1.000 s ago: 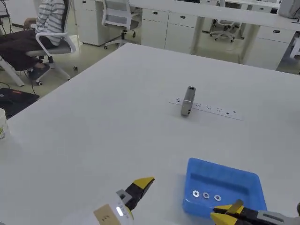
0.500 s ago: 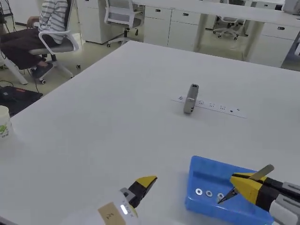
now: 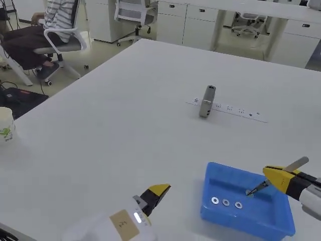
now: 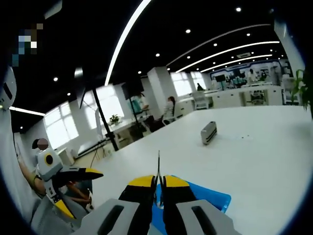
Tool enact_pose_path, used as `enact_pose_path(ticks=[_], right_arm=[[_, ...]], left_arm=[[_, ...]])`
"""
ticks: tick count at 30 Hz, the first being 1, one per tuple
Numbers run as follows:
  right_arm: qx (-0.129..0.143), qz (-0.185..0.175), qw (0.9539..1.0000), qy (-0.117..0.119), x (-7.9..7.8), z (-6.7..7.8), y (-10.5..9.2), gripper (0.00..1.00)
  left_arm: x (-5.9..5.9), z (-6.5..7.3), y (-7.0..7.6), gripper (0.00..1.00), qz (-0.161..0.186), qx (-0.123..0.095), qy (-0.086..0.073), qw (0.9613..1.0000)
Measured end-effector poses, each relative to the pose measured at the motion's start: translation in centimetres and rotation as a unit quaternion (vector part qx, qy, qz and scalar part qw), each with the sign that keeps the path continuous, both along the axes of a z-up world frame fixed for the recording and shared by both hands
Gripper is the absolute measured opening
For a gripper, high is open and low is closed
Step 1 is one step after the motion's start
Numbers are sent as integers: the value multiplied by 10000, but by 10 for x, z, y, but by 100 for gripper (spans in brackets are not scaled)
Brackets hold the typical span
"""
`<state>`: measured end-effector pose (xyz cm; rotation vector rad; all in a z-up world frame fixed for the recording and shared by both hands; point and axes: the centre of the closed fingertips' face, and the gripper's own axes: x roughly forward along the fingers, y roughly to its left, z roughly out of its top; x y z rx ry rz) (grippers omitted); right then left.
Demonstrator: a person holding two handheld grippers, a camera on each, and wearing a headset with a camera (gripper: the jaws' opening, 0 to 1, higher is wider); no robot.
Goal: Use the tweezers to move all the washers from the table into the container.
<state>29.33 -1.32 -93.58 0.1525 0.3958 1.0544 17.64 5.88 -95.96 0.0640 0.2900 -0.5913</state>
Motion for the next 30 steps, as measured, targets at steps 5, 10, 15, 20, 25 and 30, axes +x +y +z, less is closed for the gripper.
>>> enact_pose_path(ticks=[5, 10, 15, 20, 25, 30], right_arm=[[-318, -257, 9991, 143, 11, -19, -11, 2], [-498, -424, 9975, 275, 18, -32, -17, 2], [-607, -477, 9965, 332, 23, -42, -20, 2], [-736, -457, 9954, 405, 27, -52, -18, 2], [-830, -420, 9947, 442, 31, -61, -16, 2], [-991, -386, 9930, 519, 31, -71, -16, 2]], left_arm=[[1, 1, 2, 86, 56, -18, -11, 10000], [0, 1, 3, 86, 52, -16, -3, 10000], [0, 1, 2, 85, 30, -25, -5, 10000], [0, 1, 2, 85, 25, -17, -10, 10000], [0, 0, 2, 85, 41, 11, 4, 10000], [0, 0, 3, 84, 51, 31, -2, 10000]])
